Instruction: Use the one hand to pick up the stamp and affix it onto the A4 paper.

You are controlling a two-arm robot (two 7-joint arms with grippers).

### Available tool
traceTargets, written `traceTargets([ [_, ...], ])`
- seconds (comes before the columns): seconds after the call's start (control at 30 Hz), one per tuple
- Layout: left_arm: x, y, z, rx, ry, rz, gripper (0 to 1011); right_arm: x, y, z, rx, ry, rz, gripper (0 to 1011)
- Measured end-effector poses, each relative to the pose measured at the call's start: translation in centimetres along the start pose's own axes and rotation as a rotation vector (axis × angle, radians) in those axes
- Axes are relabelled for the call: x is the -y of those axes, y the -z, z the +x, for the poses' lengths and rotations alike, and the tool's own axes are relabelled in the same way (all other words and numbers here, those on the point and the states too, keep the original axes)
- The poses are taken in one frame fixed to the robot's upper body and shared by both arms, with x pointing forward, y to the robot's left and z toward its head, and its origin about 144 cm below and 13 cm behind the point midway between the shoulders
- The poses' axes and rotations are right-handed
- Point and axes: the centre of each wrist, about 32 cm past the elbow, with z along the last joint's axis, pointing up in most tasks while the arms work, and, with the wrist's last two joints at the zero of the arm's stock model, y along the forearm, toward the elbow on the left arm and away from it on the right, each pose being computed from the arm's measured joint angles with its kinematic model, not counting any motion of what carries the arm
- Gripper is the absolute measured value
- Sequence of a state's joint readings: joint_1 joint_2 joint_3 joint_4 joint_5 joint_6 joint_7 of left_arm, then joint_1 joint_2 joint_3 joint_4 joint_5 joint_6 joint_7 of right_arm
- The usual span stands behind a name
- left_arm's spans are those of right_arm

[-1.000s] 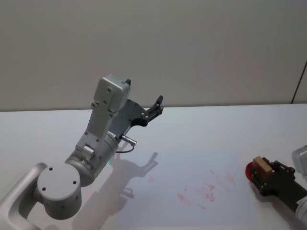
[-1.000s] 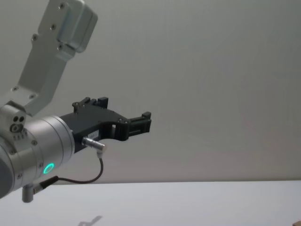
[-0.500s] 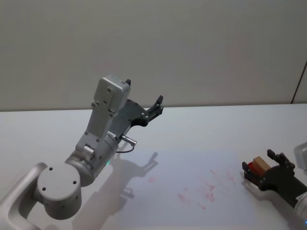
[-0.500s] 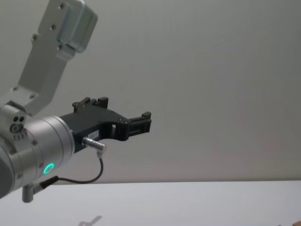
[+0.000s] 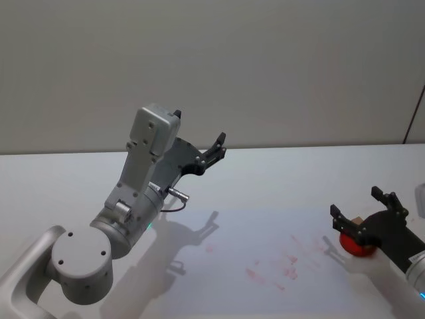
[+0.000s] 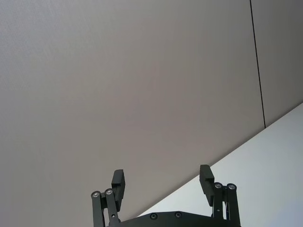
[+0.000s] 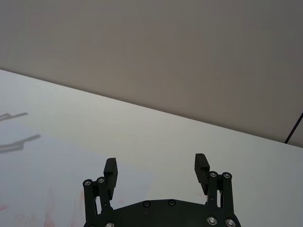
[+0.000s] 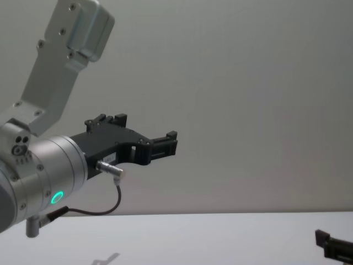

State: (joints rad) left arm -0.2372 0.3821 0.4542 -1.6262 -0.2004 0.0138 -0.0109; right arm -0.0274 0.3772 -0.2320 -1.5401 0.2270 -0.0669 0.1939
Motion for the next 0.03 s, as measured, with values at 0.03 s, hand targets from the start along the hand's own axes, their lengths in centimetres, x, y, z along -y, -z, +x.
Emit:
traceTargets([
  [0.03, 0.0, 0.0, 0.0, 0.0, 0.0, 0.0, 1001, -0.01, -0.08, -0.03, -0.001, 0.001, 0.003, 1001],
])
